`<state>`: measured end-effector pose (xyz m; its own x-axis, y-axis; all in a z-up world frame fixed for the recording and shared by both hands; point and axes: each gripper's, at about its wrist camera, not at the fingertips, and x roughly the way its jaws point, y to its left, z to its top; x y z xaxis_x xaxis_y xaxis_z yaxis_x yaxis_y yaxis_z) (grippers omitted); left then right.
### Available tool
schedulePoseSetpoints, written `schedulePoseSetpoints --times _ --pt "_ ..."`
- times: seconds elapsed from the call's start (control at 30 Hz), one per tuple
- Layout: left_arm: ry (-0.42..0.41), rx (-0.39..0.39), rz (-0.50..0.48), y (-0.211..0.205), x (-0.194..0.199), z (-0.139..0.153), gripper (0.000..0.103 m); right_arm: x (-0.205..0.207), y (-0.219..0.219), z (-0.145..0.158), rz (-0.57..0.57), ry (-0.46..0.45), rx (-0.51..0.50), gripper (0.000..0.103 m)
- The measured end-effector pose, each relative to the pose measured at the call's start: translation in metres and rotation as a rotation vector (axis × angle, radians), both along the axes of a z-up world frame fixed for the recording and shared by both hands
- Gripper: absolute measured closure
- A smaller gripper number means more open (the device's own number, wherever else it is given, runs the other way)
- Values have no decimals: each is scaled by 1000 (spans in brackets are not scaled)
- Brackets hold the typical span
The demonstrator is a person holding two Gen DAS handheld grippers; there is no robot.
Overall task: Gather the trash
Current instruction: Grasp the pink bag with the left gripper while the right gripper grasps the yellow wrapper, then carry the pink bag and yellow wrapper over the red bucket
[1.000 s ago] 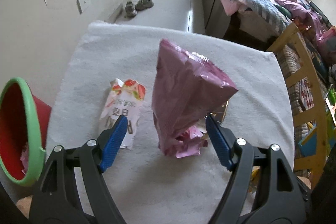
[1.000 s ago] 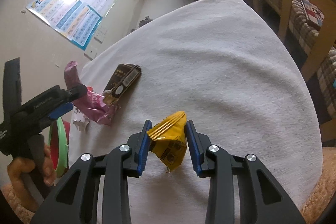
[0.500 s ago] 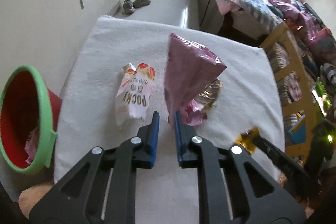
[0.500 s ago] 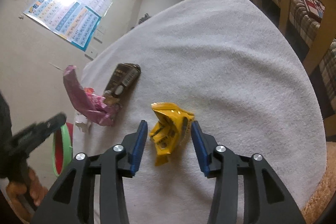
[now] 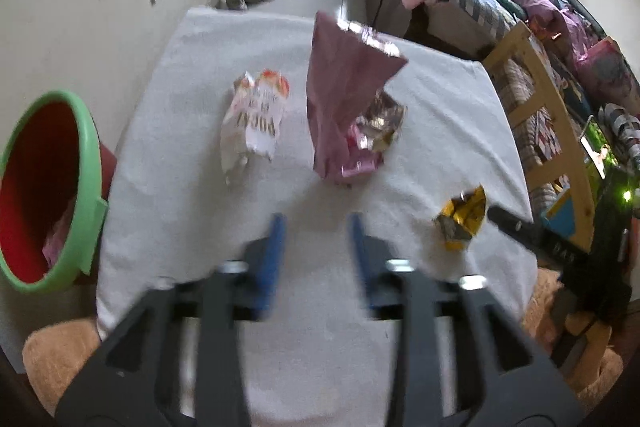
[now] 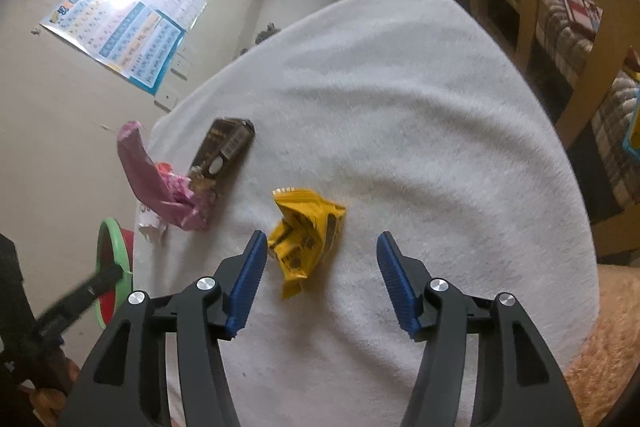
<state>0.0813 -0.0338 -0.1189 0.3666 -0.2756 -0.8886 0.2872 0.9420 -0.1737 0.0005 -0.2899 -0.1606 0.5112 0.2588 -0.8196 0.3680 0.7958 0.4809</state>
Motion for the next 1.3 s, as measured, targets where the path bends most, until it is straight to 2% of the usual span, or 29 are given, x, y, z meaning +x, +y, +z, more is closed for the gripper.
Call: schedulePoseSetpoints --times 0.17,0.23,0.3,0.33,0.43,0.6,0.77,0.83,0.87,0.9,1.0,1.3 --pt "-18 -48 64 -3 14 0 38 3 6 -15 14 -26 54 45" --pt "-27 -42 73 -7 21 -2 36 5 7 -23 24 -31 88 45" --pt "-26 -30 74 -13 29 -6 36 5 5 -27 21 -47 115 49" --pt "-27 -26 74 -16 33 -7 36 5 3 -27 24 -60 120 61" --pt "-47 -17 88 -27 46 -10 36 5 -1 -29 30 -58 124 82" --pt "-76 -14 137 -38 68 -15 36 1 -10 -22 13 -112 104 84" --pt "-14 28 130 -52 85 -37 36 3 -8 -21 27 -137 79 84" --pt "-15 33 122 -53 85 -40 42 3 -7 -20 34 -144 72 84" --pt "-16 34 115 -54 83 -41 54 3 -7 -19 36 -148 68 84" --pt "-13 43 100 -55 82 -42 61 3 -7 -18 38 -153 61 84" --pt "-28 34 80 -53 75 -36 68 4 -6 -17 39 -156 55 84" --pt "-84 -43 48 -21 36 17 69 4 -3 -13 45 -153 36 84"
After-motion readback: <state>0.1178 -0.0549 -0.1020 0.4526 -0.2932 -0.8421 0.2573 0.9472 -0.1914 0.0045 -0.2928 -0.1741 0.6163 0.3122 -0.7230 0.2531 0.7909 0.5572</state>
